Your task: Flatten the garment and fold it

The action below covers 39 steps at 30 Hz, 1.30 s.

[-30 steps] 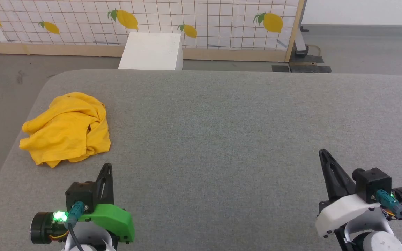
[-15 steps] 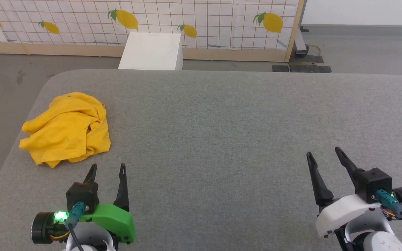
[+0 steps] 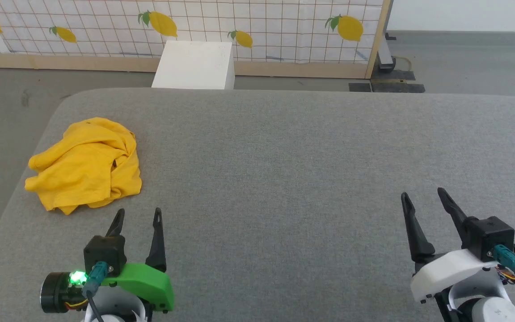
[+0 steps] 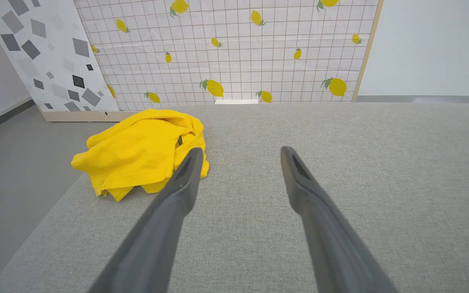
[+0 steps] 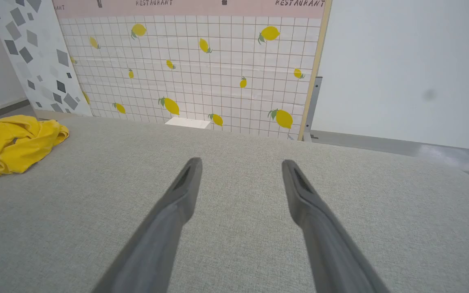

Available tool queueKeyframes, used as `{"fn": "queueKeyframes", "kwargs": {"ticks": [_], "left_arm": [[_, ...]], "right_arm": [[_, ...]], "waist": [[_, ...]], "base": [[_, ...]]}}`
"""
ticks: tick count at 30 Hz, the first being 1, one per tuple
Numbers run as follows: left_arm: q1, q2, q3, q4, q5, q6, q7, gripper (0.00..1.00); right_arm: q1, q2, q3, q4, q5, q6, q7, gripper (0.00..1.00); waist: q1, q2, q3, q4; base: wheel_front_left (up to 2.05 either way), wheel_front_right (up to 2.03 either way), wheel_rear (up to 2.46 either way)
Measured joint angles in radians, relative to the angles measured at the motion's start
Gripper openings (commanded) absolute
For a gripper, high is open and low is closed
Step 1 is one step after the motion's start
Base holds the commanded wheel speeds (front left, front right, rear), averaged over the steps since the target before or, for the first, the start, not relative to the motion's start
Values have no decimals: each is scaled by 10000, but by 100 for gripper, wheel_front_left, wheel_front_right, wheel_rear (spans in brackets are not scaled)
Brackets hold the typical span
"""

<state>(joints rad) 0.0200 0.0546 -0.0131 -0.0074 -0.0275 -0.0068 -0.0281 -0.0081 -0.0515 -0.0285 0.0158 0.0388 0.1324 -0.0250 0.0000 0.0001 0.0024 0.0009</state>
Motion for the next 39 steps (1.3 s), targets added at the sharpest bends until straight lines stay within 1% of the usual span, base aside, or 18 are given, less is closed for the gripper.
{"fn": "queueKeyframes", "kwargs": {"ticks": [19, 22, 39], "left_arm": [[108, 0, -36, -111, -92, 4, -370, 100], [123, 0, -38, -125, -109, 71, -449, 100], [266, 0, -79, -232, -268, 226, -796, 100]], "right_arm": [[1, 0, -384, 236, 523, 0, -384, 100], [1, 0, -410, 261, 596, 0, -466, 100], [1, 0, -424, 518, 817, 0, -813, 100]], "waist": [[0, 0, 91, 158], [0, -1, 99, 211], [0, 0, 74, 775]], "base": [[0, 0, 0], [0, 0, 0], [0, 0, 0]]}}
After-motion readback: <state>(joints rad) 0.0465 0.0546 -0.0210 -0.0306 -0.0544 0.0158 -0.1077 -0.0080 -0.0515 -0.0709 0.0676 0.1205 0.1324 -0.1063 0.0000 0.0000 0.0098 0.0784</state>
